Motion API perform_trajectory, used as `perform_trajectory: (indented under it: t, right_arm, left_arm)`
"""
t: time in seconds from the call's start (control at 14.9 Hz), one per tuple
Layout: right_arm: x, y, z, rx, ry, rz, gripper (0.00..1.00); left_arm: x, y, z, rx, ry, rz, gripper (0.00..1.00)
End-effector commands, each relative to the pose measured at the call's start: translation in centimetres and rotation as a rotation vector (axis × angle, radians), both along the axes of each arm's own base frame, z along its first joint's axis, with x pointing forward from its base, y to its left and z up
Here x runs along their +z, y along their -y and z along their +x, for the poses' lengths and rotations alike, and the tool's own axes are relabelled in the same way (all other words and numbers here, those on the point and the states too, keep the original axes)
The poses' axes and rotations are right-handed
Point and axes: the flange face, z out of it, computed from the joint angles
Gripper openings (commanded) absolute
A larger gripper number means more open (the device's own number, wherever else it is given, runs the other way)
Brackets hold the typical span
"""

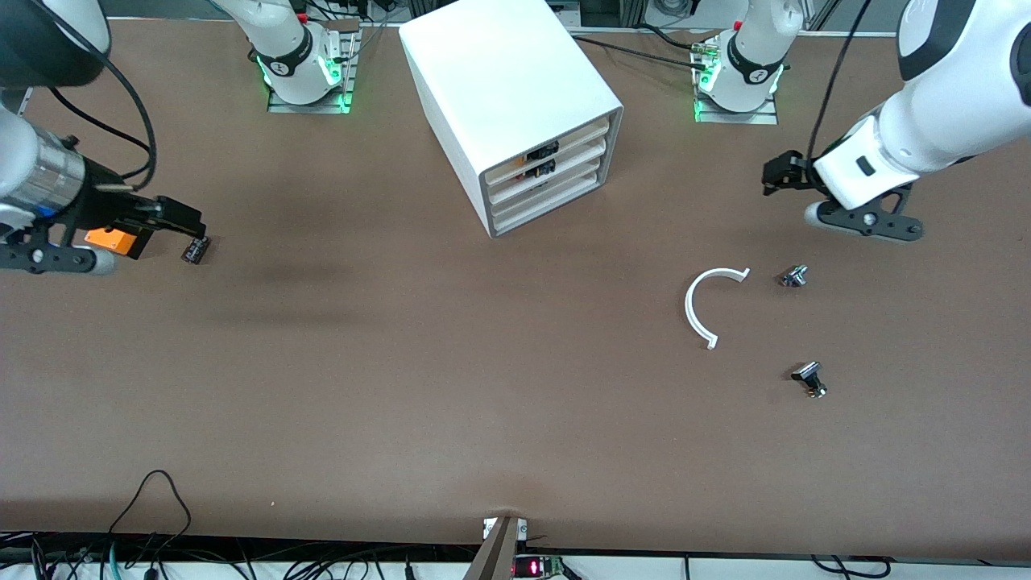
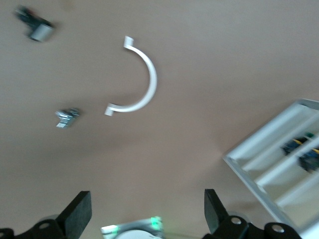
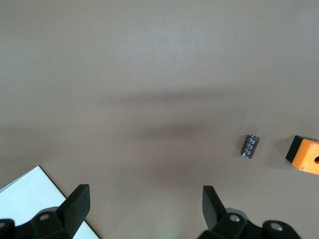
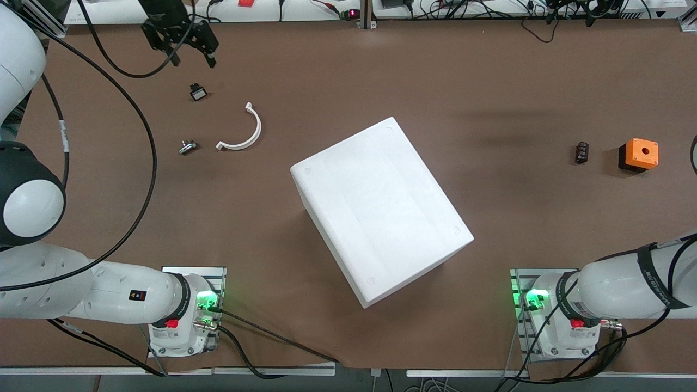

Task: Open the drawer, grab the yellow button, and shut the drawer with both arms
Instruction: 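Move the left gripper toward the cabinet drawer while the right gripper rises, then grasp the drawer front of the white cabinet with the left gripper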

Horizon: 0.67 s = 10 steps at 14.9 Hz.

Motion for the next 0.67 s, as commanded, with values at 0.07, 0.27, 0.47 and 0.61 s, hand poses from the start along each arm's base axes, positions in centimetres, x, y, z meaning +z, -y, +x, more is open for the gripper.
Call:
perform_trajectory:
  t: [0.07,0.27,0.47,0.61]
  right_arm:
    - [-3.3,-2.9,-0.3,-0.086,-0.035,-0.014,1.00]
    - [-4.0,-3.8,-0.2,-0.091,-0.025,-0.006,1.00]
    - [-5.2,-7.2,-0.4,-0.168,-0.035,-0.024,1.00]
    - [-6.0,-9.0,-0.6,-0.219,-0.049,-0.041,1.00]
  left_arm:
    - [-3.4,3.0,0.6,-0.023,-0.111,-0.195,0.99]
    - [-6.4,5.2,1.9,-0.050,-0.149,-0.396,0.99]
    - [-9.2,6.8,2.8,-0.058,-0.167,-0.603,0.99]
    - [-11.4,7.6,3.0,-0.103,-0.167,-0.721,0.99]
